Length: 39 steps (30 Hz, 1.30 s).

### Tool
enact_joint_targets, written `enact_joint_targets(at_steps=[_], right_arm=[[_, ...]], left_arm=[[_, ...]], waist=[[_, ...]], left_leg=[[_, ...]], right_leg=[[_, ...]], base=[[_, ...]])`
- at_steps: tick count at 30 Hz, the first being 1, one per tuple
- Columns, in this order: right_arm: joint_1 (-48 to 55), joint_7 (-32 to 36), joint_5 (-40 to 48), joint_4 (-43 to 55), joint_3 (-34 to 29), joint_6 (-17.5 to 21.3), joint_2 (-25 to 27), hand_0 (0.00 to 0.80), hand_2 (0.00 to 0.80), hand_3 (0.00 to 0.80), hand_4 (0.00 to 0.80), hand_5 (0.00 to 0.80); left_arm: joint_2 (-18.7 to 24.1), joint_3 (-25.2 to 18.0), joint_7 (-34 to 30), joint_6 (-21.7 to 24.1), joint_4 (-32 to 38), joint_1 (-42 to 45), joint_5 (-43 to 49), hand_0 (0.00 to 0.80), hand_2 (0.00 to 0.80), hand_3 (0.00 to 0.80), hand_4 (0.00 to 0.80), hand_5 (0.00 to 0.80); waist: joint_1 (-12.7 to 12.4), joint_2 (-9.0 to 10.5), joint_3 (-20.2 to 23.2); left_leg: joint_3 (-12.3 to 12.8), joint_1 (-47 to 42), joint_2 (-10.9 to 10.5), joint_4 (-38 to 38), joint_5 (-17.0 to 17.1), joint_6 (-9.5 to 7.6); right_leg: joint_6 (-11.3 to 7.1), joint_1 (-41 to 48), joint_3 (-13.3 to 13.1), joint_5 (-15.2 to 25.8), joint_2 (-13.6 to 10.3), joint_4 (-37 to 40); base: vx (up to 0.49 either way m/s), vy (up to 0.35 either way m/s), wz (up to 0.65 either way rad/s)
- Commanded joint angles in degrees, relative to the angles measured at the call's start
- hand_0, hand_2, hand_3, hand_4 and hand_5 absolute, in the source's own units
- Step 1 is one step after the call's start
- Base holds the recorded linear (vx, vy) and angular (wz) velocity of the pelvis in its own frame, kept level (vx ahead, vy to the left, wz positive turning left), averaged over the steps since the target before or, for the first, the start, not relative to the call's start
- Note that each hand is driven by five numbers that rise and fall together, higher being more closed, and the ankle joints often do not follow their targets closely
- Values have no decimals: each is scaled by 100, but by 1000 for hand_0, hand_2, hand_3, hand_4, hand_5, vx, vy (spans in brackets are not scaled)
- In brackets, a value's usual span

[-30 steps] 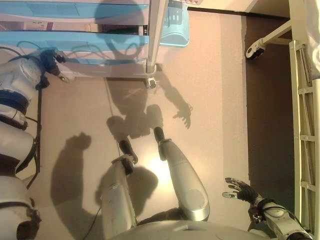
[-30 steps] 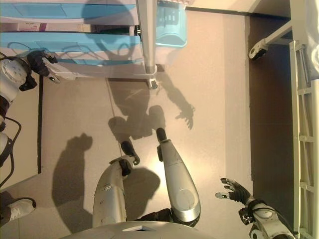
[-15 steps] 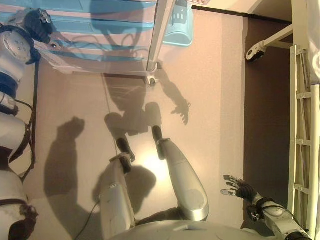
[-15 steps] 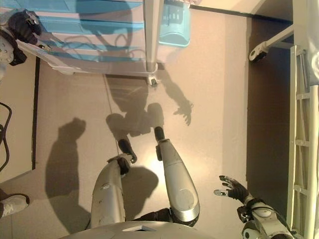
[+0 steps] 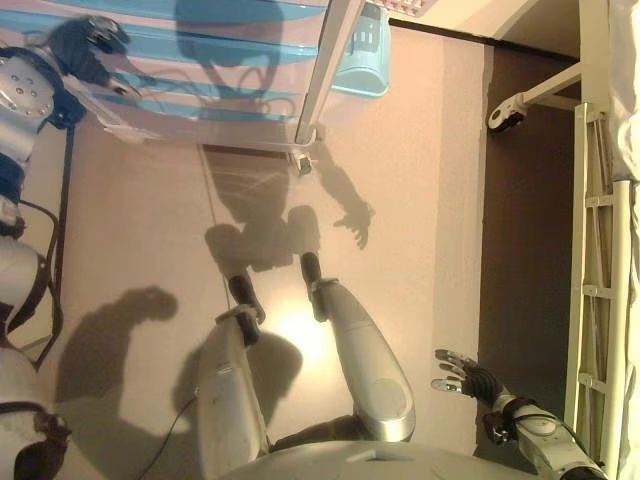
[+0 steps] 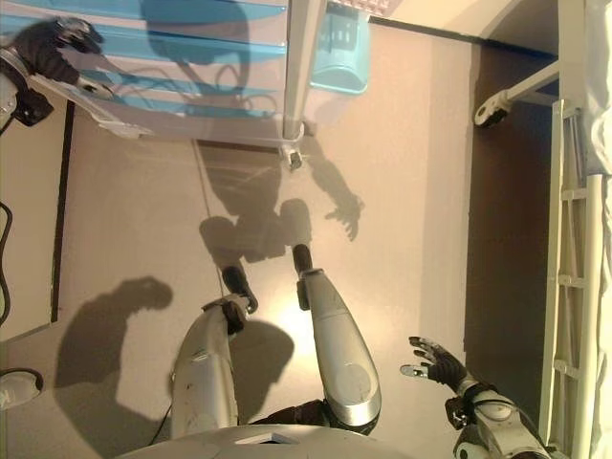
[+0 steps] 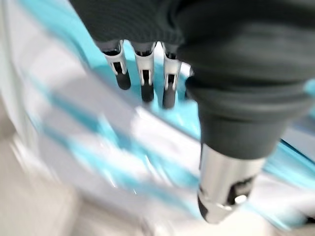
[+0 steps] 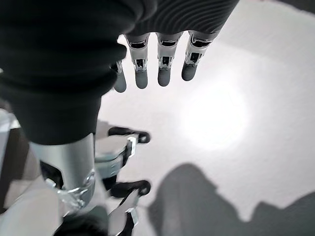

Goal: Open the drawer and pick up the medicine

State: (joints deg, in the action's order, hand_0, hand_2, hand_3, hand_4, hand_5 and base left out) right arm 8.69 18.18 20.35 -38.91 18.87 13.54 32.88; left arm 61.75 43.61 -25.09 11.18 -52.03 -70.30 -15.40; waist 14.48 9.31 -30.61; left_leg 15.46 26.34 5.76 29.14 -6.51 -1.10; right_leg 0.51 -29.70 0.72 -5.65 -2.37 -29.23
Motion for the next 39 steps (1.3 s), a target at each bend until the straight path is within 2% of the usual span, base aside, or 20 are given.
enact_joint_targets(at_steps=[1,5,7,8,12,14,19,22,27,29,30,34,37,39], right_arm=[[526,266,109,321,-367,104,406,0,0,0,0,0],[533,385,100,487,-506,119,579,0,0,0,0,0],[539,535,222,623,-550,30,680,0,0,0,0,0],[544,555,183,717,-561,-3,727,0,0,0,0,0],[508,901,440,1145,-638,-275,1004,0,0,0,0,0],[595,1158,785,1540,-736,-480,1104,0,0,0,0,0],[651,1601,1317,1890,-811,-627,1045,0,0,0,0,0],[547,1754,1420,1921,-775,-725,927,0,0,0,0,0],[92,1893,1346,1754,-650,-880,691,0,0,0,0,0],[-103,1972,1269,1587,-638,-972,541,0,0,0,0,0],[-219,1974,1205,1471,-602,-1018,448,0,0,0,0,0],[-515,2024,1031,959,-439,-1151,60,0,0,0,0,0],[-764,1990,873,153,-253,-1057,-389,0,0,0,0,0],[-837,1965,917,-277,-205,-1032,-622,0,0,0,0,0]], left_arm=[[157,-667,-1381,-533,1048,735,-1067,0,0,0,0,0],[354,-1017,-2107,-1379,2124,1799,-1562,0,0,0,0,0],[391,-1194,-2504,-1657,2447,2388,-1654,0,0,0,0,0],[423,-1294,-2653,-1736,2578,2659,-1699,0,0,0,0,0],[281,-1648,-2995,-2167,3073,3792,-1822,0,0,0,0,0],[171,-1940,-3001,-2233,3341,4540,-1814,0,0,0,0,0],[-188,-2529,-2874,-2202,3573,5906,-2152,0,0,0,0,0],[-579,-2792,-2736,-2158,3481,6591,-2396,0,0,0,0,0],[-1434,-3121,-2762,-1718,2603,7260,-2413,0,0,0,0,0],[-1910,-3311,-2812,-1485,2114,7453,-2281,0,0,0,0,0],[-2115,-3331,-2858,-1304,1830,7493,-2212,0,0,0,0,0],[-2774,-3326,-2766,-1105,1136,7496,-2112,0,0,0,0,0],[-3352,-3159,-2423,-715,489,7344,-1837,0,0,0,0,0],[-3635,-3123,-2238,-721,213,7232,-2057,0,0,0,0,0]], waist=[[76,-315,221],[-55,-466,418],[-137,-523,567],[-155,-511,652],[-309,-594,1006],[-407,-653,1248],[-633,-745,1684],[-775,-789,1907],[-1010,-793,2164],[-1122,-779,2228],[-1171,-770,2259],[-1322,-741,2346],[-1439,-719,2433],[-1484,-722,2472]], left_leg=[[-247,-220,112,269,-566,309],[-289,-586,12,-138,-411,370],[-316,-823,-33,-369,-340,402],[-265,-848,-69,-525,-137,385],[-317,-1316,-189,-1036,3,406],[-367,-1626,-242,-1382,100,425],[-476,-2027,-320,-1851,260,463],[-564,-2238,-358,-2050,322,463],[-735,-2526,-387,-2329,392,457],[-811,-2618,-406,-2408,398,452],[-839,-2656,-414,-2446,401,445],[-890,-2756,-442,-2536,413,441],[-906,-2872,-419,-2751,475,466],[-910,-2927,-406,-2872,515,478]], right_leg=[[-586,265,-139,439,-185,863],[-564,654,-81,360,-224,1081],[-560,941,6,340,-262,1280],[-524,977,16,472,-288,1408],[-557,1531,120,514,-342,1813],[-577,1880,176,520,-355,2042],[-630,2323,329,553,-402,2352],[-650,2560,415,563,-414,2486],[-649,2880,586,543,-419,2616],[-644,2980,664,514,-416,2636],[-640,3030,688,507,-413,2663],[-658,3175,824,523,-430,2774],[-693,3304,958,594,-442,2969],[-710,3351,1018,614,-440,3024]], base=[[45,93,-4],[67,54,5],[57,11,7],[24,1,8],[103,22,11],[162,35,7],[120,48,14],[108,53,17],[51,39,12],[4,26,13],[-8,19,14],[-21,6,10],[-20,-12,9],[-27,-11,6]])
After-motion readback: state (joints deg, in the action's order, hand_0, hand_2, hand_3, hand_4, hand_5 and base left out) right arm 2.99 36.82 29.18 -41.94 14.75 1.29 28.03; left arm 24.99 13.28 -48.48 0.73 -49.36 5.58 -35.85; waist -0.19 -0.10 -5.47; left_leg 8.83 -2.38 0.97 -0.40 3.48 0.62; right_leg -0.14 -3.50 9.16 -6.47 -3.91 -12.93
